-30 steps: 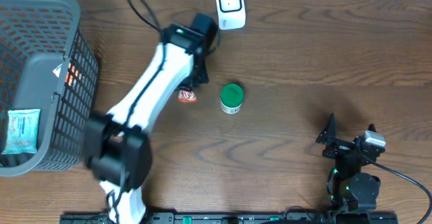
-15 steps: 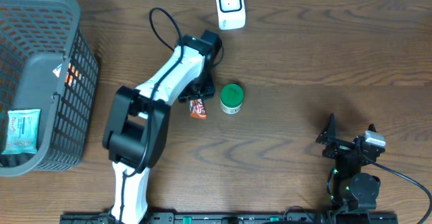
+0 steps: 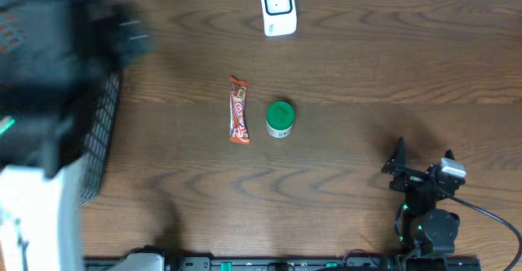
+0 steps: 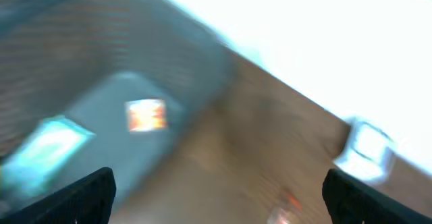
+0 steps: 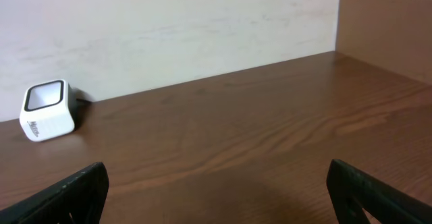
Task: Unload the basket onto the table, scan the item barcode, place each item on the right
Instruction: 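Reach the left gripper into the basket and grasp the mint-green wipes pack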
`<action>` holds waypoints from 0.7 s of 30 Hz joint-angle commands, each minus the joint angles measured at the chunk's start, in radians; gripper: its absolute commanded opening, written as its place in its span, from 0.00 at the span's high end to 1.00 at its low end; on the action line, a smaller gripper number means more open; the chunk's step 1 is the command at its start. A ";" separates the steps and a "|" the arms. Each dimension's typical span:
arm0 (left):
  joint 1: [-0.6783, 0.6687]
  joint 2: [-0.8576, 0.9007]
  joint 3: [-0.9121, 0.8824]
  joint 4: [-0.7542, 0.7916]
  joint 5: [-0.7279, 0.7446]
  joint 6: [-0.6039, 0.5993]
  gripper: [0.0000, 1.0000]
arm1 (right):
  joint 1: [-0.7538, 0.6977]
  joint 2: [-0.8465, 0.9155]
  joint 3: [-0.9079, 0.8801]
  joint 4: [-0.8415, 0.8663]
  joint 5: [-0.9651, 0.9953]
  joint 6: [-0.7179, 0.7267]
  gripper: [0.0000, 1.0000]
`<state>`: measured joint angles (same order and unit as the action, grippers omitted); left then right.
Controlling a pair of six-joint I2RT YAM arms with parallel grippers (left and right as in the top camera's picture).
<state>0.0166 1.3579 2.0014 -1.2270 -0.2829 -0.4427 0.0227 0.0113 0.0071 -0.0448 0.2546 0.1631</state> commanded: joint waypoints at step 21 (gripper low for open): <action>0.602 0.312 -0.069 -0.250 -0.031 -0.146 0.00 | -0.003 -0.003 -0.002 -0.004 0.002 -0.015 0.01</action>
<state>0.6144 1.6230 1.9675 -1.4696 -0.2939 -0.5480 0.0227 0.0113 0.0071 -0.0444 0.2550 0.1631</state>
